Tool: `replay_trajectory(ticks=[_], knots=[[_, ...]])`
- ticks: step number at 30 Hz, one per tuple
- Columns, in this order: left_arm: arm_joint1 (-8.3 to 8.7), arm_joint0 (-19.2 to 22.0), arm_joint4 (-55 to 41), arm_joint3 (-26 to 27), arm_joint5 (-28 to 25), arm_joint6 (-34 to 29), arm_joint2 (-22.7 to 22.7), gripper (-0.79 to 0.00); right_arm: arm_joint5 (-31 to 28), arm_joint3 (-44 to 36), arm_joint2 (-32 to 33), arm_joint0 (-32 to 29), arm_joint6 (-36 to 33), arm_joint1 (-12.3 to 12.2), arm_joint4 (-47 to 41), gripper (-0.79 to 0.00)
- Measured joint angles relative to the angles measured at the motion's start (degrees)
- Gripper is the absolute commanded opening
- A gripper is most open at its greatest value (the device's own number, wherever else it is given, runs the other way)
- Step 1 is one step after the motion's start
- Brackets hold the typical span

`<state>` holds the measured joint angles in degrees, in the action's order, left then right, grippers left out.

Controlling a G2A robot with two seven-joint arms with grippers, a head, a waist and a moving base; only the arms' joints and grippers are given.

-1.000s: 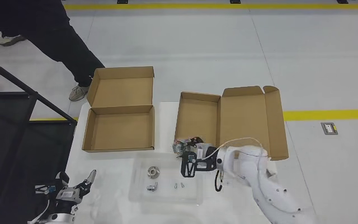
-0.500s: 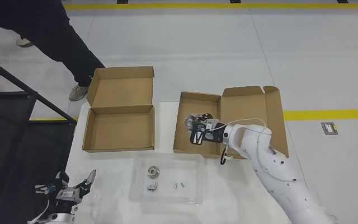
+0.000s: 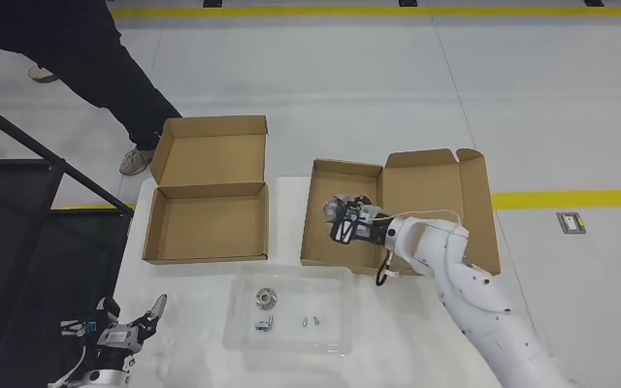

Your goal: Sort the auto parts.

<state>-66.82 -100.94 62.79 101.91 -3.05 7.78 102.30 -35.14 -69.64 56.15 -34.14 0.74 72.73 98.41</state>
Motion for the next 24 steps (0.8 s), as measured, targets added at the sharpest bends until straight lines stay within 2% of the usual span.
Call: replay_trajectory(ticks=[7,13,18,24], knots=[[0.0,0.0,0.0,0.0,0.0,0.0,0.0,0.0,5.1,17.8,-7.4,10.2,-6.3,5.4,-10.4,-0.785],[0.0,0.0,0.0,0.0,0.0,0.0,0.0,0.0,7.3,32.7,-13.1,16.7,-6.4,10.5,-14.5,-0.785],[0.0,0.0,0.0,0.0,0.0,0.0,0.0,0.0,7.0,41.3,-16.2,20.1,-5.0,13.9,-15.8,-0.785],[0.0,0.0,0.0,0.0,0.0,0.0,0.0,0.0,10.1,48.2,-18.4,22.5,-6.3,17.4,-15.9,-0.785]])
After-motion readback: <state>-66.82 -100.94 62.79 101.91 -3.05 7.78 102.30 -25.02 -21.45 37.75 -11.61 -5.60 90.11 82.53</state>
